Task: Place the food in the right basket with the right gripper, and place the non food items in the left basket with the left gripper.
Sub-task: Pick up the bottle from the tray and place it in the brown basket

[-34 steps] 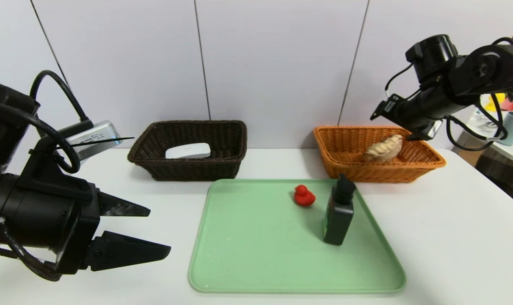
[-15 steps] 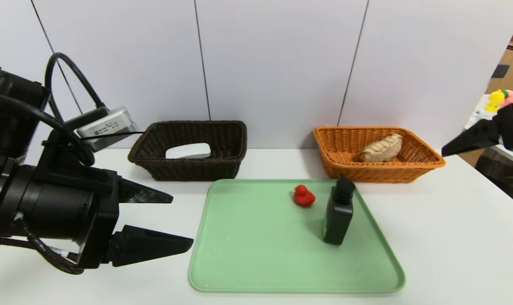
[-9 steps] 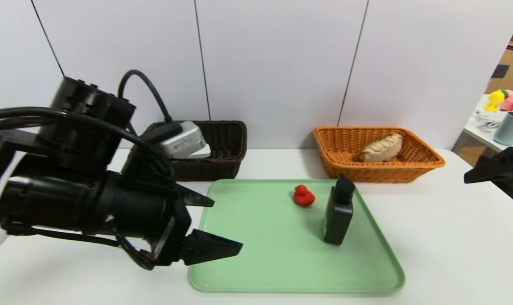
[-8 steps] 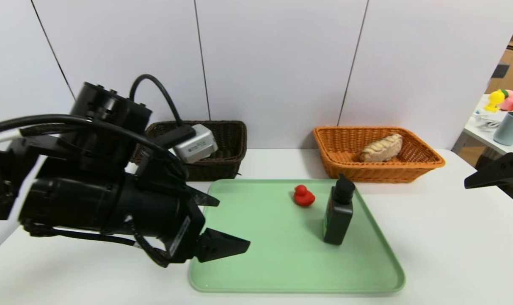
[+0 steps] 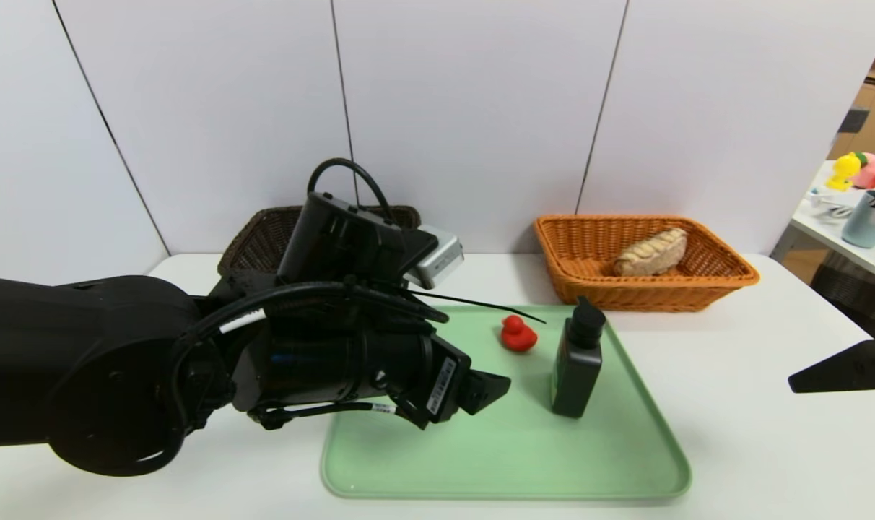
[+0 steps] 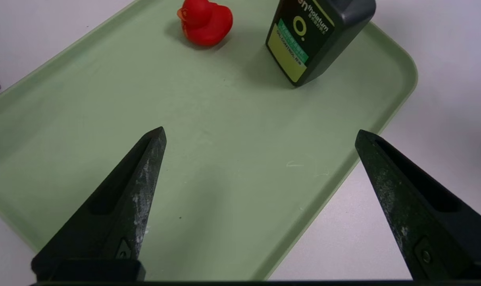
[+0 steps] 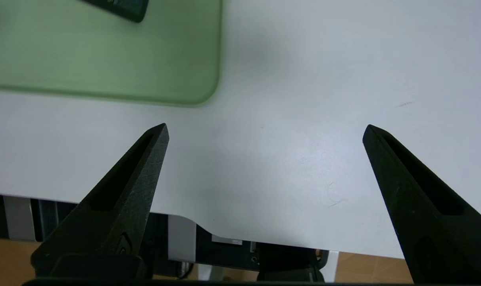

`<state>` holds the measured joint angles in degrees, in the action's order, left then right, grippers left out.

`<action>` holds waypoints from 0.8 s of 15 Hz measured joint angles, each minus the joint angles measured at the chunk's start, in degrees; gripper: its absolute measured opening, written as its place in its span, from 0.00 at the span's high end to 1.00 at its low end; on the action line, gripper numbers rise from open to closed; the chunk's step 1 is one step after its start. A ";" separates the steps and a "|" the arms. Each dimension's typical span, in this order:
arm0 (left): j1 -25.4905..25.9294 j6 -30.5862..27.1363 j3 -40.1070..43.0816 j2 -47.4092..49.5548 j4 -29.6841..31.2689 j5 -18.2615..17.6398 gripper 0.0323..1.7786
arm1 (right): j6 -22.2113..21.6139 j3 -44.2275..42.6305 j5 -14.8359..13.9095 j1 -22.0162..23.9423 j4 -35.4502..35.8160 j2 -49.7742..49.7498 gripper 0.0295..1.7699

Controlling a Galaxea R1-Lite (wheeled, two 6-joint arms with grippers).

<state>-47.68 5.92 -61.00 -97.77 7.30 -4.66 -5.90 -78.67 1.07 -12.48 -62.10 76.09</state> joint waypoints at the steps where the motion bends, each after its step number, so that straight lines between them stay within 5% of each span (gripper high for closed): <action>1: -0.45 0.07 0.00 -0.55 0.55 0.04 0.05 | 2.44 0.09 1.46 -0.30 0.06 0.12 0.04; 6: -4.13 -0.45 0.48 -4.27 10.64 0.87 0.05 | 4.28 0.17 2.67 -0.68 3.52 2.76 0.04; 12: -9.55 -8.70 1.80 -9.14 21.08 8.42 0.05 | 4.14 -0.05 3.19 -0.66 3.58 5.02 0.04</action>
<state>-57.22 -2.78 -59.20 -106.91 28.38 3.77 -1.76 -78.71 4.27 -13.14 -58.51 81.12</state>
